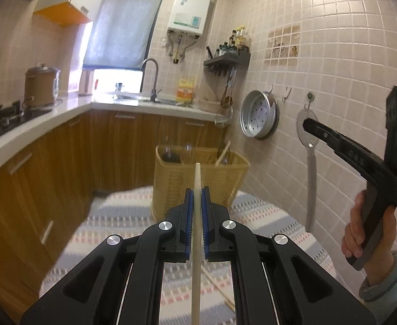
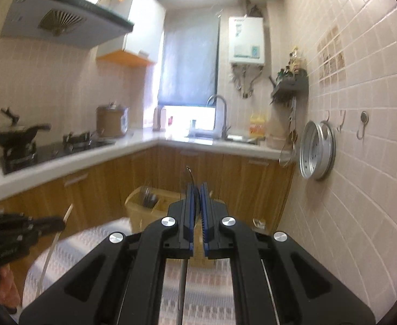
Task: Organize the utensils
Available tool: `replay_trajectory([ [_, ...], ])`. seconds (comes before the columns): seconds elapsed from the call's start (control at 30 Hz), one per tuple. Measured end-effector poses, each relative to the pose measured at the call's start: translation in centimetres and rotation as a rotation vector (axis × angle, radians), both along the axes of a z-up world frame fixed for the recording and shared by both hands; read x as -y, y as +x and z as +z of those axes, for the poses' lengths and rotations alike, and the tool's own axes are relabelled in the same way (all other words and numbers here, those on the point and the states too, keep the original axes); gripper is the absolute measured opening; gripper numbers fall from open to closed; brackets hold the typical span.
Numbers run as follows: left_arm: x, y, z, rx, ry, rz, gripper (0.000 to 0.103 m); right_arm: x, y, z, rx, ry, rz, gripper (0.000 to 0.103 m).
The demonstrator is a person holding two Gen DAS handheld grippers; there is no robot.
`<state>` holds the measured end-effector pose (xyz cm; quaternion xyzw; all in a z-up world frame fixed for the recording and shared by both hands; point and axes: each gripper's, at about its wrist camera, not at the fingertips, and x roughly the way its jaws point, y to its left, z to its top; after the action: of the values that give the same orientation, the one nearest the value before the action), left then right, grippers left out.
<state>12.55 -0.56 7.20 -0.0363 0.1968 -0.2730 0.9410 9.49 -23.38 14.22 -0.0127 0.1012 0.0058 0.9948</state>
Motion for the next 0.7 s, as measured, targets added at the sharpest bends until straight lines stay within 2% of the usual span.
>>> replay_trajectory([
  [0.17, 1.2, 3.9, 2.9, 0.089, -0.032, -0.002, 0.004, 0.5, 5.3, 0.6, 0.019, 0.007, -0.053, 0.003],
  [0.37, 3.3, 9.0, 6.5, 0.195, -0.071, -0.018, 0.004, 1.2, 9.7, 0.5, 0.049, 0.014, -0.077, 0.003],
  [0.53, 4.5, 11.7, 7.2, 0.226, -0.111, -0.064, 0.004, 1.5, 11.6, 0.2, 0.078, 0.003, -0.083, 0.003],
  [0.7, 5.5, 13.2, 6.5, 0.271, -0.086, -0.061, 0.004, 1.9, 12.9, 0.5, 0.132, 0.008, -0.09, 0.003],
])
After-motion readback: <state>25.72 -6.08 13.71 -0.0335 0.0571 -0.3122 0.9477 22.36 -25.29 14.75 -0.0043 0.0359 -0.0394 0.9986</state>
